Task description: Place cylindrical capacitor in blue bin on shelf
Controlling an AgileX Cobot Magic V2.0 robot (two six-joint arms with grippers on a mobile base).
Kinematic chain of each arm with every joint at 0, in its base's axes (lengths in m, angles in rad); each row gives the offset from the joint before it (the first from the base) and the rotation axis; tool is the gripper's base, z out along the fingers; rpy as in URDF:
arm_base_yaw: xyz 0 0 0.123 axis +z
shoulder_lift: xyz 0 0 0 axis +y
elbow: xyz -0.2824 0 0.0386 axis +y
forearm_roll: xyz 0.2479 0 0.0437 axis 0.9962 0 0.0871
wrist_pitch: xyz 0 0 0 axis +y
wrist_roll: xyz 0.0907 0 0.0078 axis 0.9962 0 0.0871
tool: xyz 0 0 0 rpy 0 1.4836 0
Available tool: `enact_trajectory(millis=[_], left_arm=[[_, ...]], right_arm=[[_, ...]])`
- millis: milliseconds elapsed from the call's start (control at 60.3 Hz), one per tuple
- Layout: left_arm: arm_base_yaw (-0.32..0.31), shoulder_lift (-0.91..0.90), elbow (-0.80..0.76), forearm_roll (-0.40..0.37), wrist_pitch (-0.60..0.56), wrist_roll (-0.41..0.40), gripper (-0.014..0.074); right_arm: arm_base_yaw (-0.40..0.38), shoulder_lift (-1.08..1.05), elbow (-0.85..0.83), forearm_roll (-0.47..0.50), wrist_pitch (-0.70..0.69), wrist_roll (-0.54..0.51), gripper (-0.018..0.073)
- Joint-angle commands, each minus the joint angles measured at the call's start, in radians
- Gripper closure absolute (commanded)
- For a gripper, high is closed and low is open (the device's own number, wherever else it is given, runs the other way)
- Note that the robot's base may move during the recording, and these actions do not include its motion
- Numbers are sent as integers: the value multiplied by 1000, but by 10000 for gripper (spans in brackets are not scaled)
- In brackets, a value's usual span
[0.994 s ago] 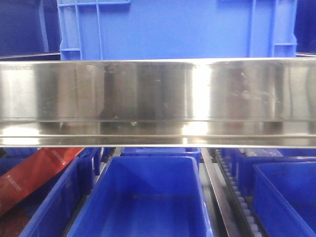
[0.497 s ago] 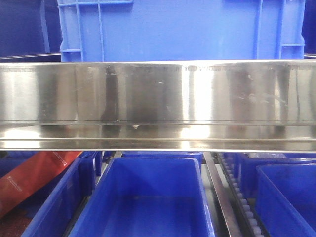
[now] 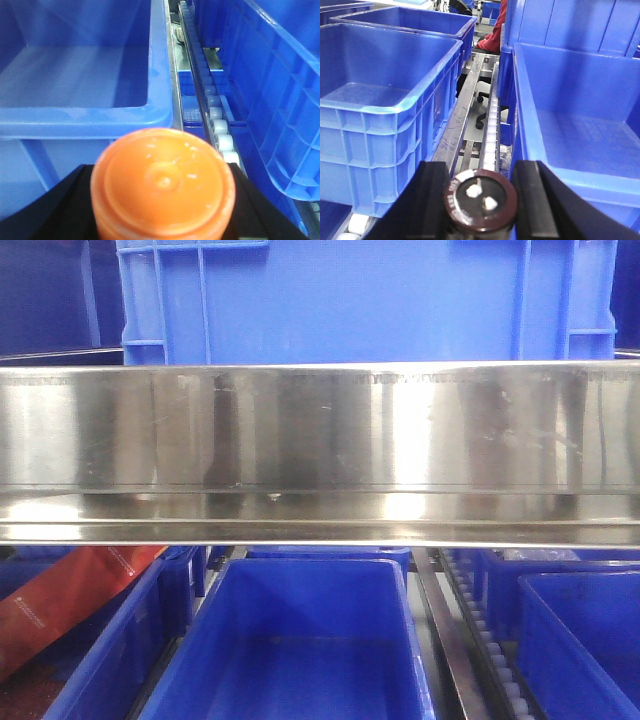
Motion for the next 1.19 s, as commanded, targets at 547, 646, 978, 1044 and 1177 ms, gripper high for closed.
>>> enact_trajectory(millis=[547, 646, 978, 1044, 1177], left_arm=[[-12, 39, -80, -49, 15, 29, 707], [-55, 118, -203, -82, 48, 90, 707], [-355, 479, -661, -91, 64, 108, 707], [-396, 574, -739, -86, 64, 108, 707], [-449, 738, -874, -86, 64, 108, 707]], right_arm=[[1, -3, -7, -7, -29, -3, 721], [1, -3, -7, -7, -29, -3, 721], [1, -3, -7, -7, -29, -3, 721], [1, -3, -7, -7, -29, -3, 721], [1, -3, -7, -7, -29, -3, 721]])
